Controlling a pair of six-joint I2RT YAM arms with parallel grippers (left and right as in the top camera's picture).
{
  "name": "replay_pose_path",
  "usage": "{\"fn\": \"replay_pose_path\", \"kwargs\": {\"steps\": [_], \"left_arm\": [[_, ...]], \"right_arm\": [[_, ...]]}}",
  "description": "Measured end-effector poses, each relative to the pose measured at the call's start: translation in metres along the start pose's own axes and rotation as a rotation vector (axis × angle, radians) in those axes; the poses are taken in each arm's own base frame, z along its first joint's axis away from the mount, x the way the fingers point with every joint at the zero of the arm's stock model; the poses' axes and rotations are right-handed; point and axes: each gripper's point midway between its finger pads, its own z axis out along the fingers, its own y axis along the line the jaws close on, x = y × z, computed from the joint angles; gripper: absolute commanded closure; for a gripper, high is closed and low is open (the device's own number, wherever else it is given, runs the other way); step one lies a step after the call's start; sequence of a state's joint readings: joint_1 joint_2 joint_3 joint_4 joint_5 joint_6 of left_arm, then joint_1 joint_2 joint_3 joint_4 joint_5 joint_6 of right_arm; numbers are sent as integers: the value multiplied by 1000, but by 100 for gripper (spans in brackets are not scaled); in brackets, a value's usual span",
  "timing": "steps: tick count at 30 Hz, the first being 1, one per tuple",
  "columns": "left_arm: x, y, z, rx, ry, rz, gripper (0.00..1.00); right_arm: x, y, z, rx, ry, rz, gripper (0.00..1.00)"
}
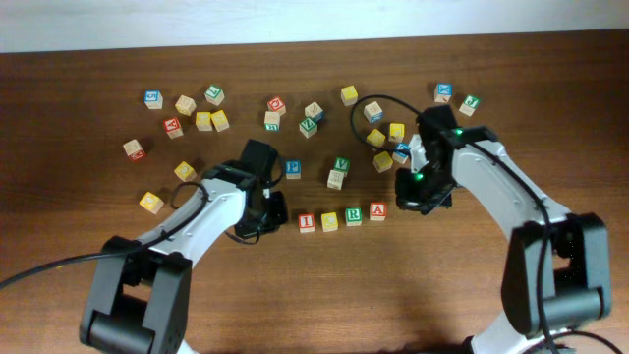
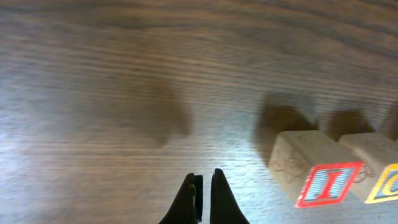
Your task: Spell out ICRA
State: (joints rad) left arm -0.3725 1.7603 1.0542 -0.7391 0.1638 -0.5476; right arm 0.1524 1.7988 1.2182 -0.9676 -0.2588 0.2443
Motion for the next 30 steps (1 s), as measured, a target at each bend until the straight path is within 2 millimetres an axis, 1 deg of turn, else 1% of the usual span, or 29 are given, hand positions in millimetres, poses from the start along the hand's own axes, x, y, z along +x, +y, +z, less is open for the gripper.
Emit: {"fn": "replay_pose_path", "kwargs": {"steps": [2, 5, 6, 8, 10, 13, 17, 19, 25, 30], "left_arm": [[-5, -9, 5, 22, -22, 13, 100], [-1, -6, 19, 1, 12, -7, 100], [0, -5, 21, -1, 18, -11, 100], [-1, -7, 21, 6, 14, -12, 100], [-1, -15, 22, 22, 6, 7, 100], [3, -27, 25, 36, 3, 39, 100], [6, -31, 27, 50, 14, 30, 100], [6, -32, 27, 56, 14, 30, 100], [5, -35, 28, 68, 11, 31, 99], [8, -49, 30, 85, -3, 74, 98]], "right_arm": [[-2, 1, 12, 13, 12, 2, 96], [-6, 3, 20, 13, 7, -6, 96], [-11, 3, 24, 10, -7, -10, 96], [-15, 1, 34, 10, -17, -12, 96], [-10, -2, 42, 16, 9, -5, 96], [-11, 4, 44, 18, 0, -29, 96], [-12, 29, 50, 12, -31, -112, 96], [-9, 36, 52, 11, -29, -137, 96], [-7, 39, 53, -2, -23, -146, 96], [-1, 46, 53, -45, 6, -130, 96]]}}
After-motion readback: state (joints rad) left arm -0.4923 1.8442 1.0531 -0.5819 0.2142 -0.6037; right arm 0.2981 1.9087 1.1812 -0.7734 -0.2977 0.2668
